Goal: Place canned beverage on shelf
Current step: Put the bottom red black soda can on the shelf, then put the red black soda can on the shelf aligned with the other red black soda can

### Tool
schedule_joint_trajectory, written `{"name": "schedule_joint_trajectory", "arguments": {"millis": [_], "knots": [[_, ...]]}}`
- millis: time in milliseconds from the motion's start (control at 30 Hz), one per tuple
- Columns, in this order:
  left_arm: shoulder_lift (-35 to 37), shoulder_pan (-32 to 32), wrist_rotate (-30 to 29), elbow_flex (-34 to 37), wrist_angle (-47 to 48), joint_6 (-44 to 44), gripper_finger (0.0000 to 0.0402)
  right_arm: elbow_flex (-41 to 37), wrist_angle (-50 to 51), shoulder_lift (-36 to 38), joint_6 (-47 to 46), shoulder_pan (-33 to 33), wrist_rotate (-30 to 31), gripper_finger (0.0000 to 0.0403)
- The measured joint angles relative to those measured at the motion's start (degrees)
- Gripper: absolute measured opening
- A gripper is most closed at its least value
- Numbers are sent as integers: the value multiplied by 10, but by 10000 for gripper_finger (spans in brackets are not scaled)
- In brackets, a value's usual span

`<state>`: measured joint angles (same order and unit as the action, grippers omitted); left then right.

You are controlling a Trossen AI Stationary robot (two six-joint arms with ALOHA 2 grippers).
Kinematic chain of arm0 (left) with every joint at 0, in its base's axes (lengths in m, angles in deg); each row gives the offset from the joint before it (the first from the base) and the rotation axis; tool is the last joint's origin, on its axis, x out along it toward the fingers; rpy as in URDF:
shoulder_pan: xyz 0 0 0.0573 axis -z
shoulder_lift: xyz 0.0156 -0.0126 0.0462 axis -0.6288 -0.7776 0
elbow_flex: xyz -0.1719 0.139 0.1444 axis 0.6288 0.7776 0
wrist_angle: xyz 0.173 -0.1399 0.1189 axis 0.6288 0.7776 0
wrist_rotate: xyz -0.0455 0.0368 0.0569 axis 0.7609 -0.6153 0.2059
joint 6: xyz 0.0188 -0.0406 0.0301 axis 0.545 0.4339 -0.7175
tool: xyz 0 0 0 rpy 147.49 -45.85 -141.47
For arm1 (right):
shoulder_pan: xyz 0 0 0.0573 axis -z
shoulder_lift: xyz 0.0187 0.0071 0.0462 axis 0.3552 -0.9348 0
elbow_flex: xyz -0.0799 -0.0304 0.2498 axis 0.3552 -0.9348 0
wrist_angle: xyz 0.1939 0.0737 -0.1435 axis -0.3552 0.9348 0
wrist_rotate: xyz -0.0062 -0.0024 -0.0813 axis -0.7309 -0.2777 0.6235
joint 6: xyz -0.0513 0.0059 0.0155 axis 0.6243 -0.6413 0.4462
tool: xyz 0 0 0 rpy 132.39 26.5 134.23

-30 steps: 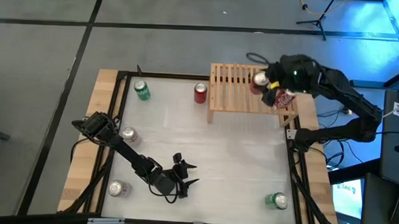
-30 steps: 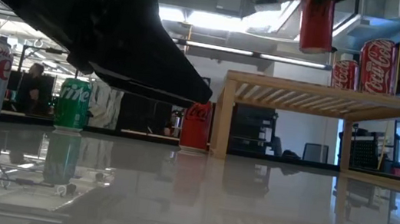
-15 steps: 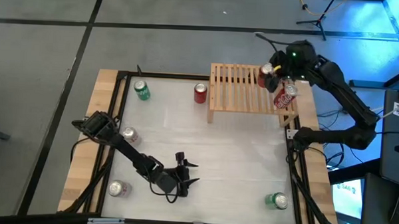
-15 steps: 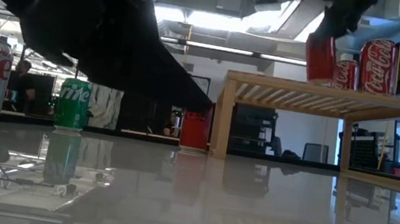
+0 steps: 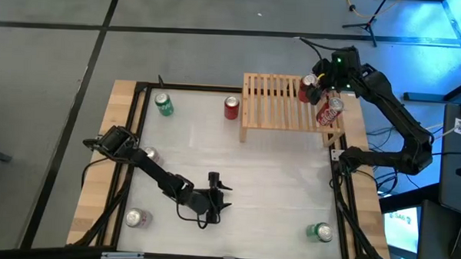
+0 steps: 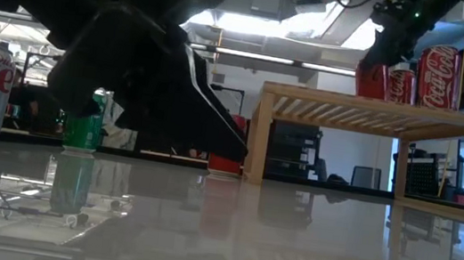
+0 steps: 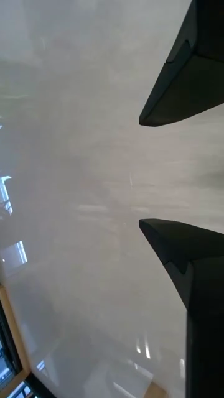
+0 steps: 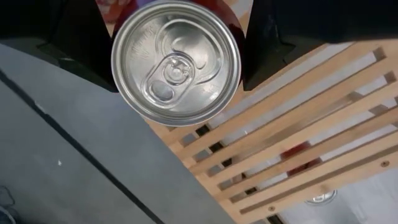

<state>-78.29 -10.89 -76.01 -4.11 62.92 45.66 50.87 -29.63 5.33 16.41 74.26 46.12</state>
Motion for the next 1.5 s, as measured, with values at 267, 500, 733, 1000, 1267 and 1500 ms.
{"name": "schedule_joint_trajectory", "arguments": {"millis": [267,500,733,1000,1267,1500], "knots": [[0,0,1,0,6,3,247,-8,-15,1,3,-1,-10,292],[0,0,1,0,5,5,247,-8,-12,1,2,-2,25,388],[0,0,1,0,5,6,247,7,-8,1,2,-2,30,362],[0,-1,1,0,0,5,247,82,47,3,-40,-20,-10,353],[66,-6,-76,0,31,-60,247,83,55,41,-110,-186,-4,353],[195,-69,-92,0,101,-116,247,32,13,59,-182,-376,76,353]]}}
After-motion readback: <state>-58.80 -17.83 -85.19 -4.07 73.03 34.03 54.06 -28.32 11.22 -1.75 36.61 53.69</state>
